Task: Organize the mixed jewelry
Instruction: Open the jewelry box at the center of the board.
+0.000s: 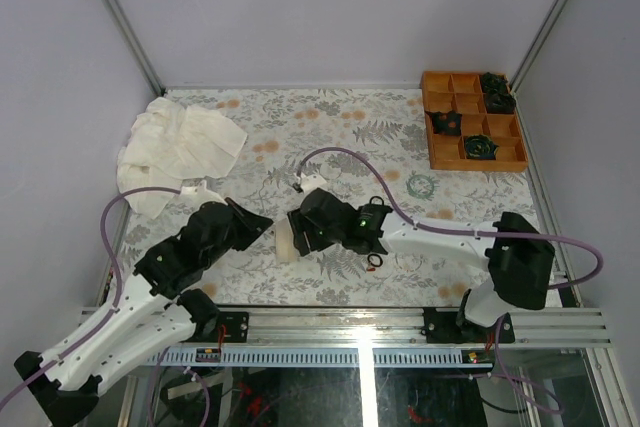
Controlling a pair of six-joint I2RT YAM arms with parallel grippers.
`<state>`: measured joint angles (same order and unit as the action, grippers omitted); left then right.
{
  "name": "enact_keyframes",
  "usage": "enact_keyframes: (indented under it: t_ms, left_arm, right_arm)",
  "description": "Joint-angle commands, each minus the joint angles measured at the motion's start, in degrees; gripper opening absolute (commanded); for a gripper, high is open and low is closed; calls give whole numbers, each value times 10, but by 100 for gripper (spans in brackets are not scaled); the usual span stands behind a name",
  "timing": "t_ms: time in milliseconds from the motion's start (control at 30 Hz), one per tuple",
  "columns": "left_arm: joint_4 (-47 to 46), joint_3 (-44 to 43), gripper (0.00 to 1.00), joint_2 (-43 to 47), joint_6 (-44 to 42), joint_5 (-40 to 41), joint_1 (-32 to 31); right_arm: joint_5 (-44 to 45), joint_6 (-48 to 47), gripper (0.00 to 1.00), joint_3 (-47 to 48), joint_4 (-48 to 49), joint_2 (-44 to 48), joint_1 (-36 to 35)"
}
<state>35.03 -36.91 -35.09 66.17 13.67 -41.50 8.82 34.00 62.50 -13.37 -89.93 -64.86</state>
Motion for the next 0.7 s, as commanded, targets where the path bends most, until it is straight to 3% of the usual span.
enact_keyframes:
  t_ms: [0, 467, 600, 667]
  left_arm:
    - [20, 5, 0, 18, 3, 19, -2]
    - [32, 18, 0, 44, 7, 20, -2]
    - [41, 17, 0, 53, 11, 24, -2]
    - [48, 17, 0, 62, 13, 28, -2]
  right_arm:
    - [-10, 23, 65, 48, 41, -24, 3]
    - [-4, 29, 58, 80, 44, -107, 16]
    - [4, 34, 43, 64, 39, -109, 16]
    - [18, 36, 40, 46, 36, -99, 16]
